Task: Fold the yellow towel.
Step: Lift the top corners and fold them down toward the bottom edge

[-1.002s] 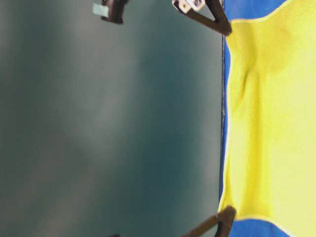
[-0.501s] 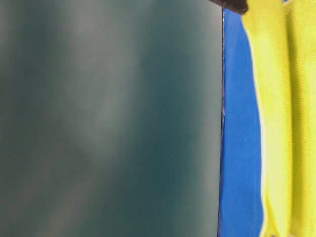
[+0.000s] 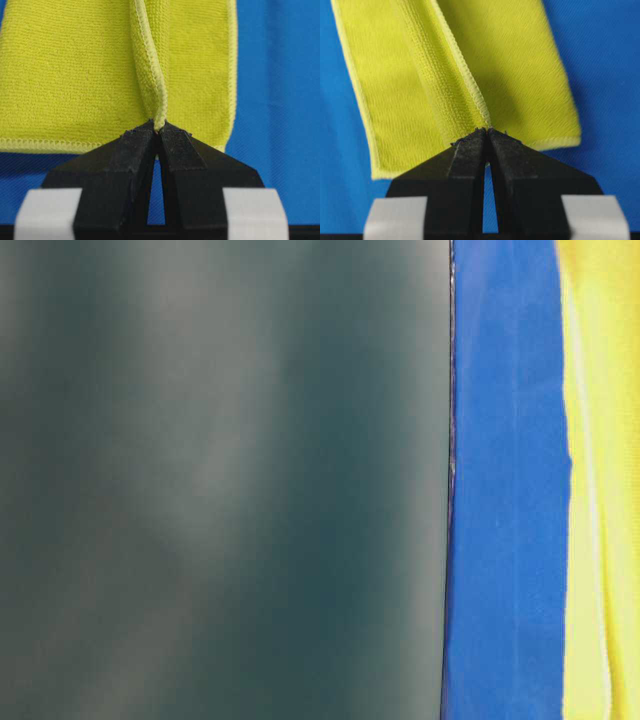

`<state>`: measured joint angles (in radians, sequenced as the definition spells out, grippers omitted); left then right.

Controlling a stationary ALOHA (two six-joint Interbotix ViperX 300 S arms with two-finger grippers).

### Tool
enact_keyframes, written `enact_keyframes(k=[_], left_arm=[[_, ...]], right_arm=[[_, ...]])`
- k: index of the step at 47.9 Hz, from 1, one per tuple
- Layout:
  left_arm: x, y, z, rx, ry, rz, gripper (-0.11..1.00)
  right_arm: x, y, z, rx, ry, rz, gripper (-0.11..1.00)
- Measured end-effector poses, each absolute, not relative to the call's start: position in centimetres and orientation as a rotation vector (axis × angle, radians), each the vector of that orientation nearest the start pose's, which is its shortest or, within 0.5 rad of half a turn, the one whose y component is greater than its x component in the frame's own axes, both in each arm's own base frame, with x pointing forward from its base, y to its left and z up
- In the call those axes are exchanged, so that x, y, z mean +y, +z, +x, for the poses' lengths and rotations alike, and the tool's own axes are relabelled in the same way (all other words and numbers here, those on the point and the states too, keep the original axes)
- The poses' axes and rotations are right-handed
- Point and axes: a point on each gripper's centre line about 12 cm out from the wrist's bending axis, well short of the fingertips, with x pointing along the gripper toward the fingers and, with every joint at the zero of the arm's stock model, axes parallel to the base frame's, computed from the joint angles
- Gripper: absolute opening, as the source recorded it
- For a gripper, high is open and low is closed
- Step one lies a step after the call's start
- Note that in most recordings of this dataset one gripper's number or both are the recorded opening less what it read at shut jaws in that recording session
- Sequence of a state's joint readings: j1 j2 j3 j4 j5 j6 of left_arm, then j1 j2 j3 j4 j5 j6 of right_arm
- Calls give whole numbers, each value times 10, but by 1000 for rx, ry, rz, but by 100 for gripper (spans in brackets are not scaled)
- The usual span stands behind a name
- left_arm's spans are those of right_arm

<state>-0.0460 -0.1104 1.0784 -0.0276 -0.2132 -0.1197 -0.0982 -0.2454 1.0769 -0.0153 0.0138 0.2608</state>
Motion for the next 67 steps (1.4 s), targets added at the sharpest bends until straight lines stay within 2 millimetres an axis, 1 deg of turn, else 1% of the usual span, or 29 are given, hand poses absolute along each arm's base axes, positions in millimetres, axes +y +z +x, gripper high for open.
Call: enact_keyframes(k=[12,20,32,35,41,42,44,45,47,50,53,55,57,59,61,67], left_arm=[[-15,99,289,769,12,-119,1],[-20,99,289,770,-5,-112,1],[-26,103,293,757,-22,-112,2],[-26,103,294,757,-20,-119,6],[-29,104,293,761,-21,-132,26],[-29,104,293,761,-21,-134,29],[-31,104,292,765,-26,-135,35],[-31,105,292,765,-26,-137,39],[-34,106,291,770,-34,-136,45],[-38,109,290,771,-45,-135,49],[-43,111,288,773,-60,-132,51],[-47,114,287,772,-77,-126,50],[-53,117,285,769,-97,-119,50],[-58,119,284,770,-113,-112,50],[-61,121,283,768,-123,-113,50],[-61,126,280,759,-120,-130,50]], right_arm=[[-23,115,264,858,-190,270,3],[-16,115,265,858,-167,264,3],[-13,116,266,839,-176,310,3],[-9,117,267,835,-165,313,3],[0,118,268,832,-142,319,4],[1,118,268,833,-139,318,5],[4,118,268,834,-131,317,13],[5,118,268,835,-126,315,21],[8,118,268,837,-116,310,35],[13,119,269,835,-98,303,53],[19,120,270,835,-78,295,65],[23,121,271,837,-63,288,65],[28,123,271,839,-49,283,59],[30,124,270,842,-42,279,56],[31,125,269,844,-37,276,56],[31,136,267,826,-32,274,58]])
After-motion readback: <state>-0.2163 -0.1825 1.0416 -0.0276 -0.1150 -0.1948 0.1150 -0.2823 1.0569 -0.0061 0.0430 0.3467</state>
